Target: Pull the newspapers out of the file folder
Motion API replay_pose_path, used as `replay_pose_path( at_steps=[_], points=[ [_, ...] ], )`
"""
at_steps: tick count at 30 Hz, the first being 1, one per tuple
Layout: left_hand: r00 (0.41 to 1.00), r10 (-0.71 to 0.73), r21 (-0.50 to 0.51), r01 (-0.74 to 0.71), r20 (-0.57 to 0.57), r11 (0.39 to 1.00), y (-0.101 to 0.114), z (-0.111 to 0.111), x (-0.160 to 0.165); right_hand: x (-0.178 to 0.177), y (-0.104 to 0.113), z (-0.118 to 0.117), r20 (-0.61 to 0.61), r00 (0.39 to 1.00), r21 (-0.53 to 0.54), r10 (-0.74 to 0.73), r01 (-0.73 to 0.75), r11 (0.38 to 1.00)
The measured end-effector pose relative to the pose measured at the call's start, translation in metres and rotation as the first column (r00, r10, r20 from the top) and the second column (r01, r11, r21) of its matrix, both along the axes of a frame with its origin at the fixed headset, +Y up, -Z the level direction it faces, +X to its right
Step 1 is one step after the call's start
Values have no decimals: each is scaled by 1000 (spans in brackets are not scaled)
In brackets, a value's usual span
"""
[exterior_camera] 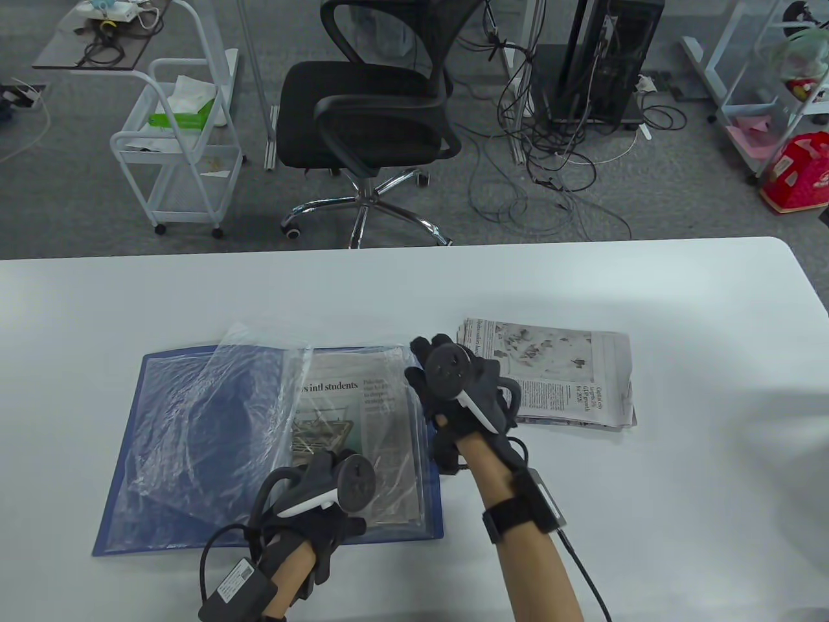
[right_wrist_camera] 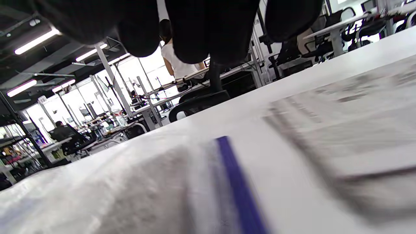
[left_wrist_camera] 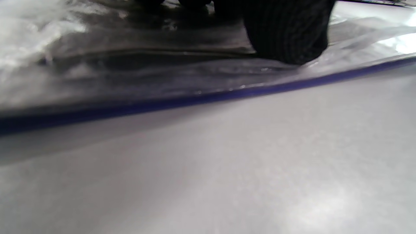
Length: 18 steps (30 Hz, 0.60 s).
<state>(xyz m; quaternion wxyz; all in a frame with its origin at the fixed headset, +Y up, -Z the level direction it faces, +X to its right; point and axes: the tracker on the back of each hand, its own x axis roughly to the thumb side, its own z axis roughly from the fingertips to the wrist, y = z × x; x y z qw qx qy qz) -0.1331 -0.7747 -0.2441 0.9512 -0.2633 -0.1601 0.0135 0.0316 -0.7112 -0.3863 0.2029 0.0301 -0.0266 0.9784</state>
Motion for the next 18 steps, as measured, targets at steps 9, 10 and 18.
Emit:
replay_pose_path(
  at_steps=[9,10,18],
  points=[
    [1000,4,-10,-4,-2,1000,0,0,0,-64,-22,-65,-7,983,-34,183,-183,982],
    [1000,0,-12,0,-1,1000,0,0,0,-66,-25,-68,-16,977,-58,214,-215,975],
    [1000,12,-26,-12,-16,1000,-1,1,-2,-81,-42,-79,-115,925,-220,362,-379,899]
  ],
)
